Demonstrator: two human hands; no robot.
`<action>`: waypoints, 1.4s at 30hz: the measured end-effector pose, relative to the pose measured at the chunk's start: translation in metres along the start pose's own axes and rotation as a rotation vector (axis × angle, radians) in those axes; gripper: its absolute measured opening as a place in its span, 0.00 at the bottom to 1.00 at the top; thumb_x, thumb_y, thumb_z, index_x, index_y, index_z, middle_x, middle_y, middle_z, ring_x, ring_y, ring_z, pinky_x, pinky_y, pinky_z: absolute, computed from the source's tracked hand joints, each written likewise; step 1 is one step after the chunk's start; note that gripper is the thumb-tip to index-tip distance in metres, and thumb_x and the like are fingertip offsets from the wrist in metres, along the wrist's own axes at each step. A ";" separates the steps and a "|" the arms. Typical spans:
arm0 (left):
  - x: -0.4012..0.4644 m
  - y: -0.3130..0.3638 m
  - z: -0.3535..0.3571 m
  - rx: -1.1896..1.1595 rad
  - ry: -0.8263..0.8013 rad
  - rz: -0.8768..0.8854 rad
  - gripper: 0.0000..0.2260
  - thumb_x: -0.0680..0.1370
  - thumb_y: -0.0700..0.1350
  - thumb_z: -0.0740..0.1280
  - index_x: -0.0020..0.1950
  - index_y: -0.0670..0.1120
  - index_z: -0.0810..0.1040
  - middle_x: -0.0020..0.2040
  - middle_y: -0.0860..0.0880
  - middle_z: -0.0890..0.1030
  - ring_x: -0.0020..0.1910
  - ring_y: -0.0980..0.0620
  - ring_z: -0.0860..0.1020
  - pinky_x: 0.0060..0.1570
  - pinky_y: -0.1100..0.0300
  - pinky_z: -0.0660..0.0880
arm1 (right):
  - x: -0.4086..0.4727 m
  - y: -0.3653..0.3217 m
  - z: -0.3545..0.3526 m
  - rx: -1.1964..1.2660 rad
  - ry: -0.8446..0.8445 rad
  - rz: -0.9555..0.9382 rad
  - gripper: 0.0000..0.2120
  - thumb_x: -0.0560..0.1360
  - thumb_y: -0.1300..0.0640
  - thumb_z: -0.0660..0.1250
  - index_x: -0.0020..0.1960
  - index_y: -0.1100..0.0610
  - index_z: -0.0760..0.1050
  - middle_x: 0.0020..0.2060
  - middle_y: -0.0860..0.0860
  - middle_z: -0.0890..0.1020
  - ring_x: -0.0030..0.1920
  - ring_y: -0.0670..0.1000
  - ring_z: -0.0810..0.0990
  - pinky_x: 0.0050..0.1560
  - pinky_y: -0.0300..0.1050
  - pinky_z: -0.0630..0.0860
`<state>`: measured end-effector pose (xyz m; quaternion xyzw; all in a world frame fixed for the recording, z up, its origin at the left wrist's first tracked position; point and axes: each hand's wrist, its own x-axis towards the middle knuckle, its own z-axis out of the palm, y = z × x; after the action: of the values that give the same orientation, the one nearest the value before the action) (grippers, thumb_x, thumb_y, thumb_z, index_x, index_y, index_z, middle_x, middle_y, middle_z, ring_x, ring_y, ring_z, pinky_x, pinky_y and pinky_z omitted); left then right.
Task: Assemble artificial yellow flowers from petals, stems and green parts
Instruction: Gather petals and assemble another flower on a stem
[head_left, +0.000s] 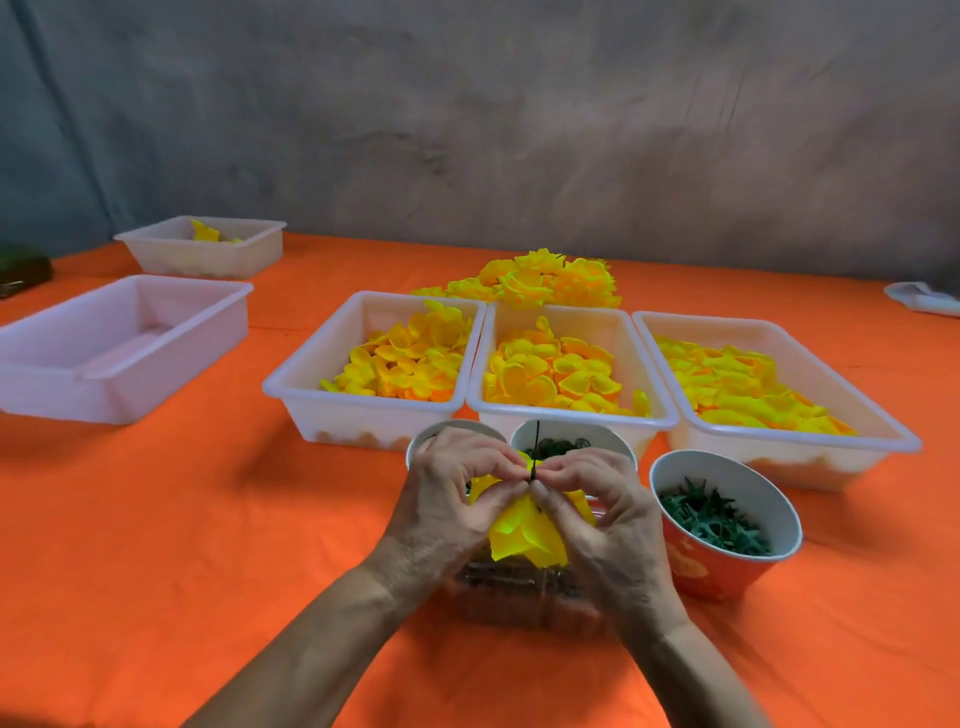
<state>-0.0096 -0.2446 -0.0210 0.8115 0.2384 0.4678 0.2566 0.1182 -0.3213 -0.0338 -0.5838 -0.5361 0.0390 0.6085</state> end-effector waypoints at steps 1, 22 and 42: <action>0.000 0.000 0.000 0.000 -0.002 -0.001 0.04 0.67 0.43 0.73 0.38 0.42 0.84 0.40 0.50 0.84 0.47 0.60 0.77 0.51 0.65 0.72 | 0.000 0.000 0.000 0.000 -0.004 0.009 0.12 0.65 0.69 0.76 0.37 0.53 0.81 0.37 0.42 0.81 0.49 0.49 0.78 0.50 0.47 0.76; -0.012 -0.007 0.006 0.022 0.045 -0.007 0.10 0.64 0.49 0.75 0.42 0.47 0.86 0.44 0.54 0.84 0.49 0.50 0.79 0.51 0.41 0.74 | 0.002 -0.002 0.003 -0.071 -0.027 -0.032 0.08 0.65 0.64 0.77 0.36 0.55 0.80 0.38 0.44 0.81 0.48 0.49 0.78 0.49 0.41 0.75; -0.024 -0.003 -0.021 -0.295 0.202 -0.458 0.09 0.75 0.43 0.70 0.35 0.50 0.83 0.31 0.57 0.81 0.28 0.56 0.74 0.32 0.52 0.72 | 0.012 -0.024 -0.011 -0.114 -0.185 0.115 0.04 0.67 0.59 0.76 0.40 0.52 0.83 0.42 0.47 0.84 0.51 0.50 0.79 0.55 0.54 0.75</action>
<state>-0.0392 -0.2532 -0.0291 0.6397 0.3694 0.5057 0.4456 0.1174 -0.3283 -0.0061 -0.6411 -0.5568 0.0970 0.5192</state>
